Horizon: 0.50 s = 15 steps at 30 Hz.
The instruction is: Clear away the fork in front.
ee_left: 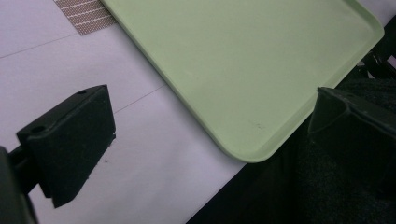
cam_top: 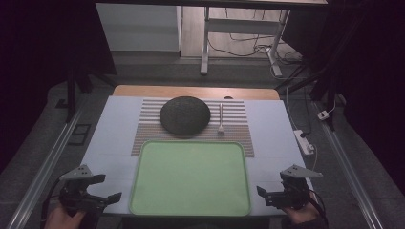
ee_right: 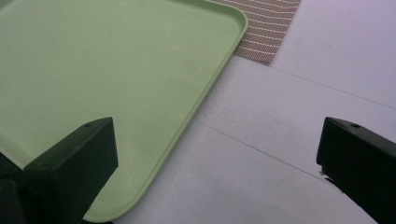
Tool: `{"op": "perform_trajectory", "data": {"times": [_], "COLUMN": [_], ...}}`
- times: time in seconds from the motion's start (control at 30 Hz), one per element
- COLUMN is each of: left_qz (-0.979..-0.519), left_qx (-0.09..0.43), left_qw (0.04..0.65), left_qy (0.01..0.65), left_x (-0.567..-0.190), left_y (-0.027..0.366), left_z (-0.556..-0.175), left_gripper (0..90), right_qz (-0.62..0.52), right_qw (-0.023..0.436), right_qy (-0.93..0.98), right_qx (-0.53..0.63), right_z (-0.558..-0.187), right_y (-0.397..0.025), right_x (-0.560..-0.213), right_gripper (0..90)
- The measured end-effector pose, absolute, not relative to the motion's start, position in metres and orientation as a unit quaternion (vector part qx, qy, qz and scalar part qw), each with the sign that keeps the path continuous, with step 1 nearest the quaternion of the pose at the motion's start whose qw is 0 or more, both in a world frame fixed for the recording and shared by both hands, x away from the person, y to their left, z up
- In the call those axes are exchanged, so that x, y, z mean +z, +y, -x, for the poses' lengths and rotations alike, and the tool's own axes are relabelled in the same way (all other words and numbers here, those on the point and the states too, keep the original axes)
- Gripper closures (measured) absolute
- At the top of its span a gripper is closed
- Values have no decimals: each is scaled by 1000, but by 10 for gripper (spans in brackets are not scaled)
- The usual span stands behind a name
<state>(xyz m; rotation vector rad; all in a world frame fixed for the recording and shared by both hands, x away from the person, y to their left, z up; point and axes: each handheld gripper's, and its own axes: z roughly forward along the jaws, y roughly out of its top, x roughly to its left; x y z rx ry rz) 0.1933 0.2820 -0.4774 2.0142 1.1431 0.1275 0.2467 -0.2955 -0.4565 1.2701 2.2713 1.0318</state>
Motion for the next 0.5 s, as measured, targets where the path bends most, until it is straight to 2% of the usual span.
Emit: {"op": "perform_trajectory", "data": {"times": [0.5], "left_qz": [-801], "left_qx": [53], "left_qw": [390], "left_qy": [450], "left_x": [-478], "left_y": [280], "left_z": [-194], "left_gripper": [10], "right_qz": [-442], "right_qw": [159], "right_qy": [807], "right_qx": [358], "right_z": [-248], "right_y": [-293], "right_x": [-457], "right_gripper": [0]}}
